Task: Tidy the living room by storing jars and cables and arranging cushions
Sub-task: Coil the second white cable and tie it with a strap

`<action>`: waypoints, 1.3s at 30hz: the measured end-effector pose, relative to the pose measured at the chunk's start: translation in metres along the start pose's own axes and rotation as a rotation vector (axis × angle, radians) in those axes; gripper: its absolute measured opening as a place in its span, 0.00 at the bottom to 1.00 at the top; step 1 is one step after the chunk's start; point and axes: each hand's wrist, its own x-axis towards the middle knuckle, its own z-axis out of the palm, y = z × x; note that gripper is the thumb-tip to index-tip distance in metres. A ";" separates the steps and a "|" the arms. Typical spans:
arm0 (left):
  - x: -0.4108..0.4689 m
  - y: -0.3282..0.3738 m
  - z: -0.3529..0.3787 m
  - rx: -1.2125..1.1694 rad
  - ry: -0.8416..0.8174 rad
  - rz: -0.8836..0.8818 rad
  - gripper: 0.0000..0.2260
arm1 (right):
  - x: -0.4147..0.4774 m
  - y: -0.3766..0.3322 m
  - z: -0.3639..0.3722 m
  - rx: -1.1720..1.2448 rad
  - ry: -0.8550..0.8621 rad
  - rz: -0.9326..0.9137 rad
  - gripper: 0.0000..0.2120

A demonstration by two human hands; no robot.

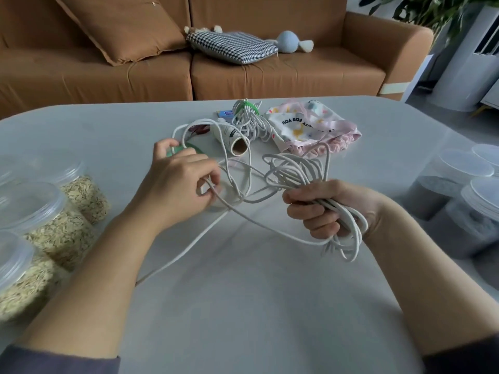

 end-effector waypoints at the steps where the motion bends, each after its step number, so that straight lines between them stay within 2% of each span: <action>1: -0.002 -0.003 -0.001 -0.030 -0.020 -0.007 0.02 | -0.003 -0.001 -0.001 -0.007 -0.009 -0.013 0.15; 3: -0.002 -0.005 -0.002 -0.096 -0.062 -0.003 0.02 | -0.007 -0.001 0.003 -0.017 -0.020 -0.067 0.14; 5: 0.001 0.000 -0.002 -0.107 -0.074 0.024 0.07 | -0.005 0.003 0.009 -0.011 0.004 -0.148 0.11; 8: 0.006 0.013 -0.001 -0.083 -0.043 0.069 0.08 | 0.008 0.007 0.020 -0.070 0.174 -0.252 0.04; 11: 0.007 0.022 0.000 -0.081 0.012 0.069 0.09 | 0.019 0.010 0.034 -0.206 0.313 -0.259 0.11; 15: 0.007 0.028 0.002 -0.116 0.052 -0.019 0.10 | 0.027 0.015 0.037 -0.079 0.306 -0.313 0.08; 19: 0.005 0.030 0.003 -0.220 0.100 -0.125 0.13 | 0.030 0.018 0.036 -0.025 0.276 -0.266 0.08; 22: 0.006 0.031 0.004 -0.253 0.131 -0.130 0.10 | 0.034 0.020 0.036 -0.028 0.271 -0.239 0.04; 24: 0.007 0.030 0.003 -0.266 0.133 -0.135 0.13 | 0.036 0.021 0.037 -0.034 0.252 -0.232 0.04; 26: 0.008 0.027 0.002 -0.299 0.149 -0.170 0.16 | 0.036 0.021 0.039 -0.056 0.232 -0.226 0.06; 28: 0.008 0.021 0.001 -0.327 0.208 -0.223 0.14 | 0.032 0.019 0.041 -0.147 0.248 -0.219 0.04; 30: 0.006 0.015 0.001 -0.319 0.220 -0.269 0.15 | 0.028 0.018 0.042 -0.296 0.293 -0.233 0.08; 34: 0.001 0.011 0.007 -0.280 0.134 -0.291 0.17 | 0.020 0.015 0.043 -0.455 0.354 -0.431 0.08; 36: -0.002 0.009 0.009 -0.262 0.102 -0.301 0.14 | 0.019 0.014 0.039 -0.408 0.314 -0.559 0.05; 39: -0.005 0.007 0.013 -0.279 0.075 -0.349 0.12 | 0.022 0.012 0.030 -0.230 0.269 -0.730 0.07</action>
